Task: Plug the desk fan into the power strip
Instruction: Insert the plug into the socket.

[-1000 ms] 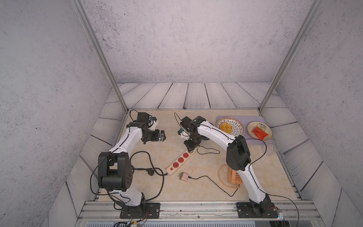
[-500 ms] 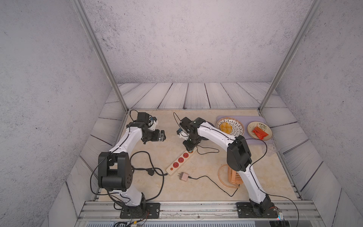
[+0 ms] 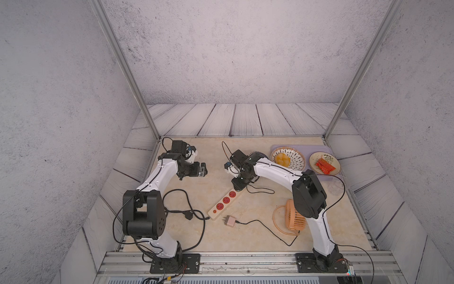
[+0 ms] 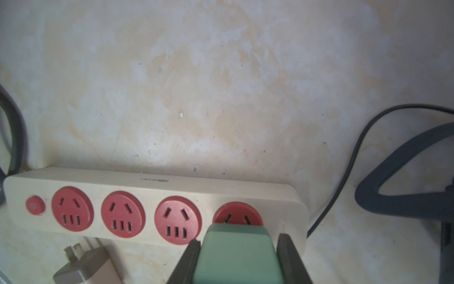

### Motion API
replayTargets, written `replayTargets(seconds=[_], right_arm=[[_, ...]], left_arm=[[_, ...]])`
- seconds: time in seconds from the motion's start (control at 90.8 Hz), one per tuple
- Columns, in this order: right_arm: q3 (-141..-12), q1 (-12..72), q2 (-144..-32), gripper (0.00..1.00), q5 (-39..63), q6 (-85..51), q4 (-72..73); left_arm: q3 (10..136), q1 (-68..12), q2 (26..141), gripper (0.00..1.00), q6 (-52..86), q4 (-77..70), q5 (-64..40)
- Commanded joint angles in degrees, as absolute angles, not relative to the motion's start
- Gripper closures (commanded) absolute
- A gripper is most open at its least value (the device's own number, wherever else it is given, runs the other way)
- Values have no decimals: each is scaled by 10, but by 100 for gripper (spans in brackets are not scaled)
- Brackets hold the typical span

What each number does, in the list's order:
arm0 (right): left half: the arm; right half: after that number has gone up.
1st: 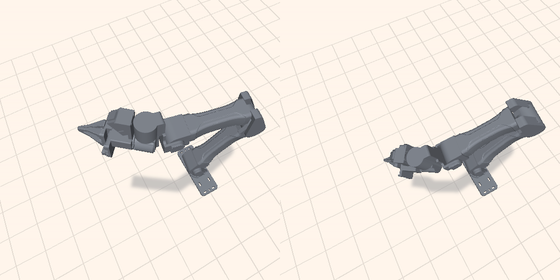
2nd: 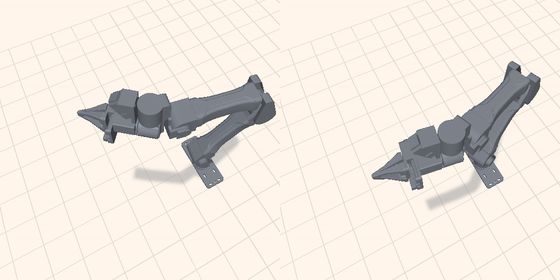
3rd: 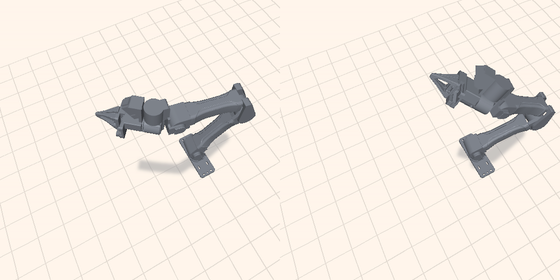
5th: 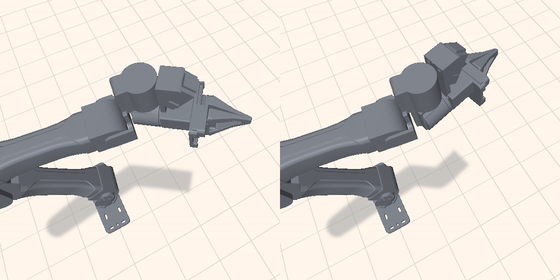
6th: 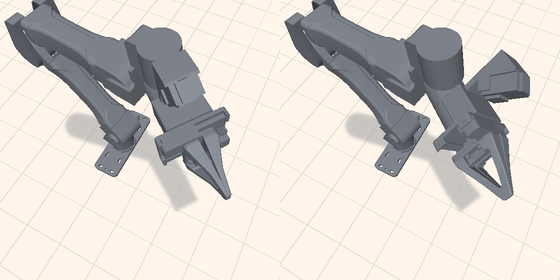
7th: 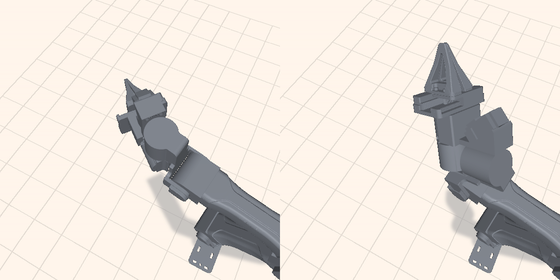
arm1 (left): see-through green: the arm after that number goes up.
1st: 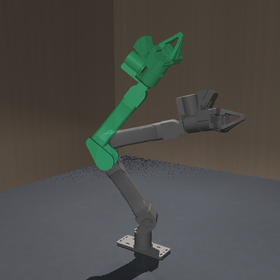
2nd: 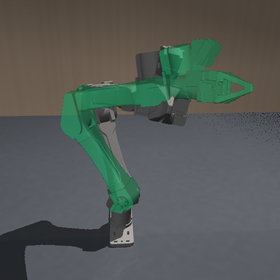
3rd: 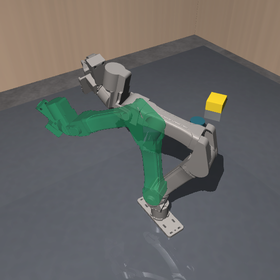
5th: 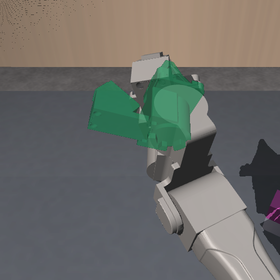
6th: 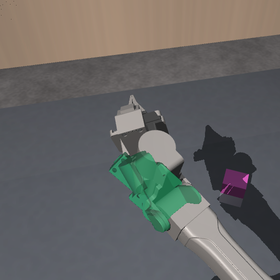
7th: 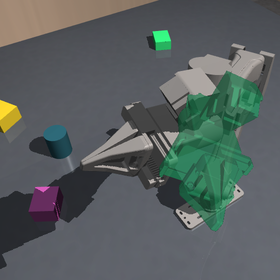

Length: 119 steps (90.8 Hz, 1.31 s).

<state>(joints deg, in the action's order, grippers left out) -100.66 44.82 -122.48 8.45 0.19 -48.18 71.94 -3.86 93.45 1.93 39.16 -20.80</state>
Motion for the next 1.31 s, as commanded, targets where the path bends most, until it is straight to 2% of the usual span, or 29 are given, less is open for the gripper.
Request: replayTargets(seconds=[0.0,0.176,0.385,0.694,0.958,1.299], right_arm=[[-944,446,-1266,100,66,-14,-510],[-895,457,-1256,100,40,-26,-479],[-912,467,-1310,100,11,-35,-486],[-833,452,-1317,100,85,-70,-409],[-743,448,-1277,100,64,-74,-372],[-723,473,-1286,100,39,-86,-366]], left_arm=[[715,-34,939,1,22,393,-214],[711,-34,932,0,21,388,-211],[722,-34,939,1,24,397,-214],[715,-34,939,1,25,391,-218],[713,-34,938,1,25,390,-219],[719,-34,939,0,26,395,-219]])
